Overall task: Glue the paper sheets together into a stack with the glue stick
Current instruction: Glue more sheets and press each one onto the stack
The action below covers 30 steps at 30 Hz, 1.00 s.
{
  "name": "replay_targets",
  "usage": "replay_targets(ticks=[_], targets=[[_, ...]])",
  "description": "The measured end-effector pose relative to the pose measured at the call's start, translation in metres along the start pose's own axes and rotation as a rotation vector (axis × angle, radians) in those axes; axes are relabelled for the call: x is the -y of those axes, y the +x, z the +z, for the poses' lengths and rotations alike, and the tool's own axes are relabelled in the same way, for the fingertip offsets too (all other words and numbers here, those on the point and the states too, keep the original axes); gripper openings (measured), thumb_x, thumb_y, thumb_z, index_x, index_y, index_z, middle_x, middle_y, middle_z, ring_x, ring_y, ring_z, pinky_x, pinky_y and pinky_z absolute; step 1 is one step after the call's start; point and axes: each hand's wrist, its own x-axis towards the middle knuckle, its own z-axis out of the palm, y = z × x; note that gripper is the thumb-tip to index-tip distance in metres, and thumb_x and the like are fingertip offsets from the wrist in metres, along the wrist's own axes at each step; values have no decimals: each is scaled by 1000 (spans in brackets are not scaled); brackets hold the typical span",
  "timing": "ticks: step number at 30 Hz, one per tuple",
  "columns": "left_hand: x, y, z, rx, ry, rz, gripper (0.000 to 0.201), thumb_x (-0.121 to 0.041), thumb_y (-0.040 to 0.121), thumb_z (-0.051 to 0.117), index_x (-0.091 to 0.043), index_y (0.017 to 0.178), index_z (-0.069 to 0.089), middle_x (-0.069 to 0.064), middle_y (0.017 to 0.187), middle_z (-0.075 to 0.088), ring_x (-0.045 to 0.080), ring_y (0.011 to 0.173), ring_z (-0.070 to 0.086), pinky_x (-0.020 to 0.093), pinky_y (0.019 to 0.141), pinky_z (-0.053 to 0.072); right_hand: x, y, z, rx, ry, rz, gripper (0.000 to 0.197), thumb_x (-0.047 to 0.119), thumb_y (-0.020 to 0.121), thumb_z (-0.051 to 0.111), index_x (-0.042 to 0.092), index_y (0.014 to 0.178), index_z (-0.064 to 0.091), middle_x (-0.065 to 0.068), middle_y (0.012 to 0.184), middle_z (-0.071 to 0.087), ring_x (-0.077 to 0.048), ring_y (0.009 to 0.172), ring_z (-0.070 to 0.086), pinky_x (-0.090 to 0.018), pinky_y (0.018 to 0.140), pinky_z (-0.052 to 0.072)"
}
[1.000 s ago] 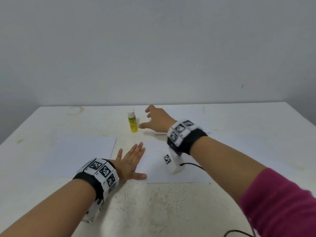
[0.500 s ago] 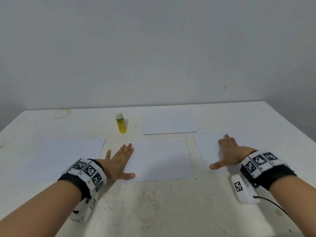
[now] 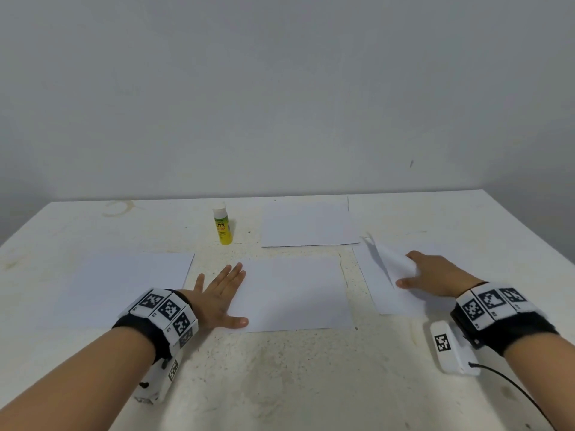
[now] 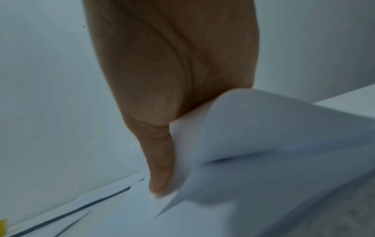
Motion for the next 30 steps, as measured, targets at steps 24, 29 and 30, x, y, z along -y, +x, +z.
replay_targets(ticks=[24, 29, 30], targets=[[-9, -7, -4, 15, -18, -52, 169, -103, 4, -6, -13, 145, -29, -1, 152, -36, 13, 141, -30, 51, 114, -15, 219, -41, 87, 92, 187, -140, 53, 27, 90, 52, 7, 134, 32, -17, 128, 46, -37, 122, 42, -40, 100, 38], [-12, -6, -4, 16, 3, -75, 170, -101, 1, -9, -14, 145, -30, 0, 153, -35, 15, 141, -31, 53, 114, -14, 232, -32, 98, 68, 206, -129, 59, 32, 90, 52, 4, 136, 29, -19, 131, 46, -39, 124, 41, -43, 102, 34], [-13, -5, -4, 20, 7, -78, 170, -101, 1, -9, -14, 145, -30, 0, 153, -34, 15, 141, -31, 53, 114, -14, 233, -31, 98, 65, 205, -122, 60, 33, 90, 52, 4, 137, 28, -19, 131, 46, -39, 124, 40, -43, 101, 34]])
